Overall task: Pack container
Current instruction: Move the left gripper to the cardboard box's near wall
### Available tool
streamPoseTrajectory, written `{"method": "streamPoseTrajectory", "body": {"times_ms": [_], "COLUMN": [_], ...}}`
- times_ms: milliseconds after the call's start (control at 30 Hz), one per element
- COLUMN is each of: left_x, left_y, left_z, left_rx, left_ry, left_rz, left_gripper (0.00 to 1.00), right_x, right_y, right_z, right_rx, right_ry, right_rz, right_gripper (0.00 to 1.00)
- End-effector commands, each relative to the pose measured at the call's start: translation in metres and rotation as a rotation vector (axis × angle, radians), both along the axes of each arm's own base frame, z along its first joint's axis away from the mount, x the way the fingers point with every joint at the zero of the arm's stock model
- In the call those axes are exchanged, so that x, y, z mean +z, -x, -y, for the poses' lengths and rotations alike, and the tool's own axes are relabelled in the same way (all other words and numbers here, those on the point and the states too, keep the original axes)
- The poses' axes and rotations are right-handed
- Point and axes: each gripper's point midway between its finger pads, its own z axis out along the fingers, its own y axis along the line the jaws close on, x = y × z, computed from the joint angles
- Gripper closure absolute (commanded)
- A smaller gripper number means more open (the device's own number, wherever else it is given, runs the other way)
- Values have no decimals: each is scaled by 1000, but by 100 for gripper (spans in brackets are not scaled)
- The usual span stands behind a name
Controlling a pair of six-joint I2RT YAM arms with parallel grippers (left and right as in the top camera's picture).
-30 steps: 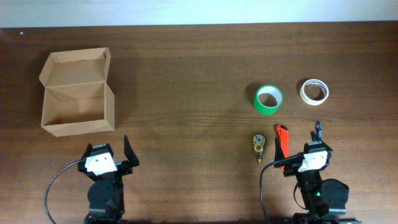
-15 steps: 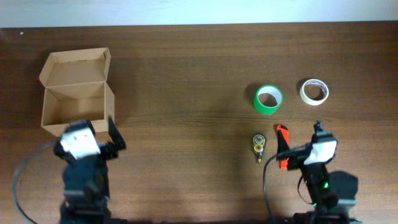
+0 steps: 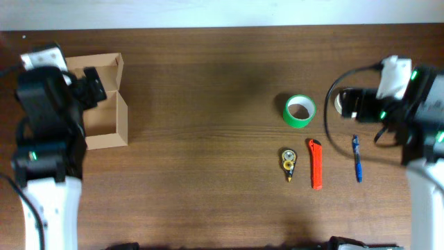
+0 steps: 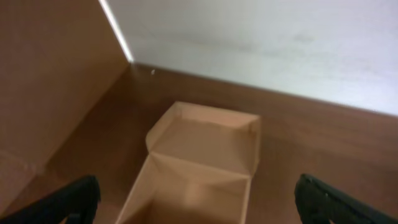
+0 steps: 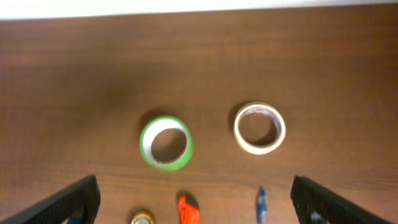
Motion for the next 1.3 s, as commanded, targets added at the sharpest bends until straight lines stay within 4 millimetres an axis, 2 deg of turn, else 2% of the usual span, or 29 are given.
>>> {"method": "streamPoseTrajectory", "body": {"times_ms": [0, 167, 267, 333, 467, 567, 667, 767, 833, 967, 1067, 1100, 1267], "left_x": [-19, -75, -95, -106, -116, -122, -136, -149, -153, -157, -159, -159, -160], "left_y": [-13, -26, -36, -40, -45, -38, -28, -23, -17, -9, -4, -4, -8], "left_z": [-7, -8, -10, -11, -7, -13, -16, -15, -13, 8, 17, 22, 45], "left_rx": [-4, -5, -6, -10, -65, -50, -68, -89, -96, -219, -256, -282, -354], "left_ry": [12, 41, 48, 48, 50, 70, 126, 213, 251, 310, 332, 335, 317], "left_rz": [-84, -261, -306, -335, -380, -450, -554, -623, -659, -710, -735, -739, -752], "left_gripper": [0, 1, 0, 0, 0, 0, 0, 1, 4, 7, 11, 15, 18], "right_x": [8, -5, -8, -10, -16, -26, -40, -50, -56, -69, -79, -82, -91], "right_y": [-13, -21, -21, -17, -8, 2, 14, 17, 15, 11, 7, 6, -6], "right_z": [10, 12, 16, 25, 47, 62, 73, 81, 83, 85, 84, 83, 72], "right_rx": [-12, -33, -95, -160, -271, -329, -369, -390, -395, -394, -389, -382, -335], "right_ry": [3, -27, -57, -49, -50, -71, -90, -101, -105, -114, -128, -140, -213], "right_rz": [-36, -91, -102, -117, -152, -202, -271, -312, -328, -362, -390, -398, -399], "right_gripper": [1, 1, 1, 1, 1, 1, 1, 1, 1, 1, 1, 1, 1]}}
